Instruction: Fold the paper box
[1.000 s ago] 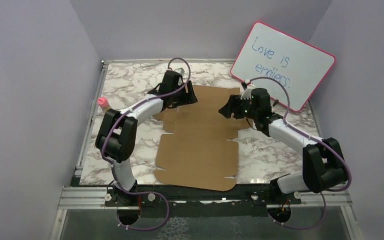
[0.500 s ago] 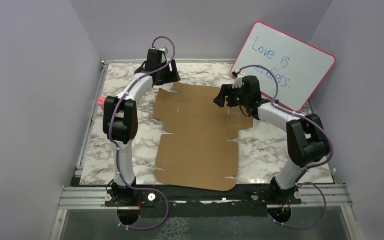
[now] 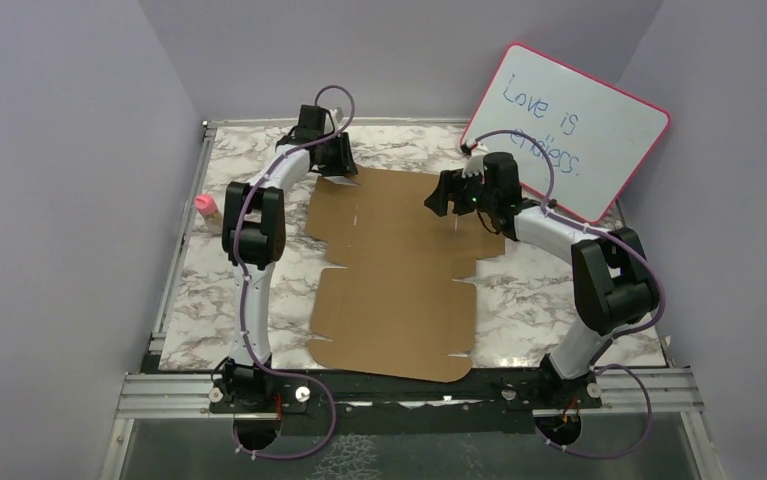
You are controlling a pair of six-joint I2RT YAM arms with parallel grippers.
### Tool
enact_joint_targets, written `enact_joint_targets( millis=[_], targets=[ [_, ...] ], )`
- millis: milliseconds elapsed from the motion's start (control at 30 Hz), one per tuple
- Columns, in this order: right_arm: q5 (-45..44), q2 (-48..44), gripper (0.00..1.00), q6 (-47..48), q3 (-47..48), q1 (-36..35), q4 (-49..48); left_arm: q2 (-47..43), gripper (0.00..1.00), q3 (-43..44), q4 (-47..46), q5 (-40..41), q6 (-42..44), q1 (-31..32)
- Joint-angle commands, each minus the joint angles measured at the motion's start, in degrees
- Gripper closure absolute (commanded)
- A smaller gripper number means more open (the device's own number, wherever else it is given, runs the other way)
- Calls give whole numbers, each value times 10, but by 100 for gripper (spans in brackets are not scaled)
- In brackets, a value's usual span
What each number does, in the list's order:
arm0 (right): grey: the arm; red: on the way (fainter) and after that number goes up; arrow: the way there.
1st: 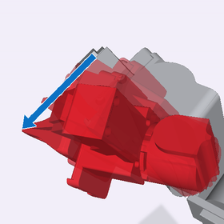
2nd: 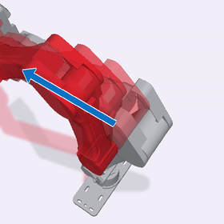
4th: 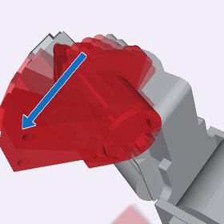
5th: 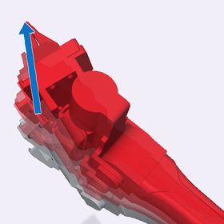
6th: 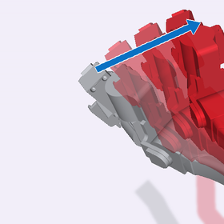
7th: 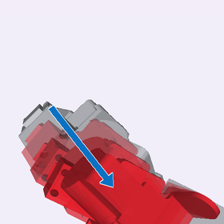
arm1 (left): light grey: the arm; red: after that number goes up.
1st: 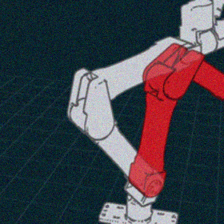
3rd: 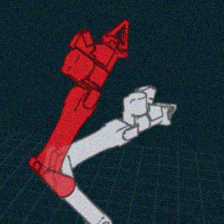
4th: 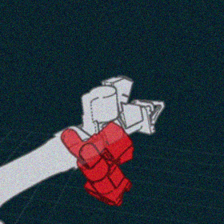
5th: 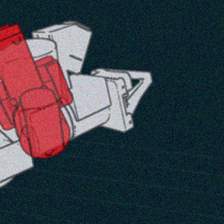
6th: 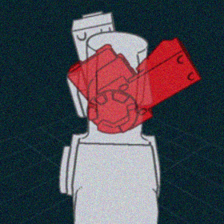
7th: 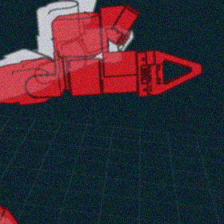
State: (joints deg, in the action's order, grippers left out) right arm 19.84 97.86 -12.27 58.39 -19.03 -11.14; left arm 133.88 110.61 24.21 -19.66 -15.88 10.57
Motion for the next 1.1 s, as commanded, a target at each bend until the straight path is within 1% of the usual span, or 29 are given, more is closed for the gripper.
enact_joint_targets(
  millis=[0, 200, 333, 500, 567, 767, 1067],
  targets=[
    [15, 0, 22, 23, -2, 2, -20, 16, 64, 35, 0, -39, 35, -1],
    [37, 19, 22, 46, 39, 3, 4, -4, 87, 15, -12, -44, 74, -1],
    [53, 39, 22, 85, 88, 3, 45, -37, 95, -20, -37, -49, 91, -1],
    [73, 69, 22, 159, 154, 3, 101, -94, 96, -74, -77, -51, 106, -1],
    [81, 86, 22, 183, 186, 3, 136, -123, 97, -108, -108, -52, 103, 0],
    [129, 129, 21, 238, 264, 6, 180, -210, 97, -237, -226, -60, 94, 3],
    [162, 203, 21, 338, 415, 6, 310, -301, 96, -369, -331, -66, 107, 14]
  ],
)
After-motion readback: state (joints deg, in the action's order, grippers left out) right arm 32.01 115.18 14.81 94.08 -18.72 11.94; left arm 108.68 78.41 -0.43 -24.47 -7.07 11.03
